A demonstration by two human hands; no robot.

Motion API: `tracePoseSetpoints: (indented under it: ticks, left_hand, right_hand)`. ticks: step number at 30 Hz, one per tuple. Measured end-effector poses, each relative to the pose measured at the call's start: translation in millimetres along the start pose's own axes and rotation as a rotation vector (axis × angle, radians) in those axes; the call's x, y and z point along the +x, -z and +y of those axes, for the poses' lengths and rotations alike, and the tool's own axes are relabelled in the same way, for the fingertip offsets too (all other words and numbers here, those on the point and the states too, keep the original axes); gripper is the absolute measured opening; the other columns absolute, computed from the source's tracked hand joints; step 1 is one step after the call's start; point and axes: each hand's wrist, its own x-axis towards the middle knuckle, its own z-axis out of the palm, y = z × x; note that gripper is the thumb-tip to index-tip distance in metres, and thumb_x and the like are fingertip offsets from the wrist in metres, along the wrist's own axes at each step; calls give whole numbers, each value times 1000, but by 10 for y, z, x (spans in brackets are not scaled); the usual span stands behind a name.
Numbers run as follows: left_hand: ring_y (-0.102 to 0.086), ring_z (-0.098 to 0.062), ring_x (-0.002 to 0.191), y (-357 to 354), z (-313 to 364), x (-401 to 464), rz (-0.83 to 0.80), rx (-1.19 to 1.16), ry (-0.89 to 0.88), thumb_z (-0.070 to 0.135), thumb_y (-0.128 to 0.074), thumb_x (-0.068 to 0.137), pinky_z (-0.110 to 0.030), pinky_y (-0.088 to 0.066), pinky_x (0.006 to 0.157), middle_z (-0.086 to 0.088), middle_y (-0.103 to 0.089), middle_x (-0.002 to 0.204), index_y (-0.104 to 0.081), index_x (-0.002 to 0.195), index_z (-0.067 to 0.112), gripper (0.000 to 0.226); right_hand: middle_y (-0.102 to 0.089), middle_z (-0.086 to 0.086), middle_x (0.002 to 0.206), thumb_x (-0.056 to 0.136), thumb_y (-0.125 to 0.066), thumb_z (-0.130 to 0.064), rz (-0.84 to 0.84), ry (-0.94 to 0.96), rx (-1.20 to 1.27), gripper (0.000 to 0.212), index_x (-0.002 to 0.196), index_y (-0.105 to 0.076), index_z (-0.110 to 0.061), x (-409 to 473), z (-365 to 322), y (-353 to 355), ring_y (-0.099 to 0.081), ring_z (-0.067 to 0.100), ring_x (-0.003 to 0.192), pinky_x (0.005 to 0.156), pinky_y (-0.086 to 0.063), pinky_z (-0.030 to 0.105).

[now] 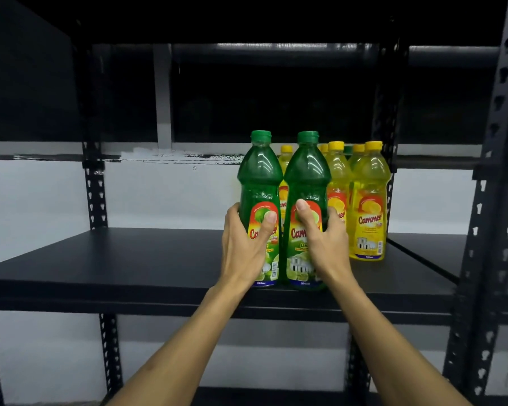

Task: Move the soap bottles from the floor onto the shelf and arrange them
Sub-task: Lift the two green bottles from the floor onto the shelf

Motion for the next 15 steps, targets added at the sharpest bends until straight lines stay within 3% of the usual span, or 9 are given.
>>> tracePoseSetpoints:
  ticks: [3,7,10,12,15]
  left_hand:
    - [-64,-1,103,-22,-48,18,-5,-7,-3,62,-62,88,-13,-50,78,5,-61,121,-44,135,24,63]
    - [-63,-1,104,-4,-60,23,-37,11,19,62,-61,89,-10,-48,77,5,-60,123,-42,131,32,54]
    - [-62,-2,108,62,-2,22,-92,50,19,63,-58,90,-12,-51,83,4,-57,129,-39,134,32,57]
    - [-51,-8,128,108,54,5,-121,127,7,64,-55,91,-23,-45,100,0,-40,146,-27,149,27,74]
    - [-17,-10,150,165,167,35,-21,290,-160,61,-50,97,-30,-23,113,6,-7,165,2,159,32,86]
  right_hand:
    - [-35,5,162,89,-57,-65,5,6,18,92,158,-29,-12,41,61,-16,-31,20,149,111,-25,28]
    - [-55,-2,147,79,-55,-84,-24,19,16,94,149,-45,-21,53,116,-2,-50,17,137,116,-39,44]
    - [-48,-10,150,76,-55,-87,-120,-21,-25,101,152,-38,-24,82,78,82,-47,12,137,116,-39,45]
    - [-40,-8,153,82,-55,-80,-134,30,-111,95,155,-27,-26,74,17,149,-40,12,140,115,-35,39]
    - [-24,-4,164,99,-48,-62,58,309,-298,77,160,-16,-26,78,-158,211,-25,8,147,117,-27,33]
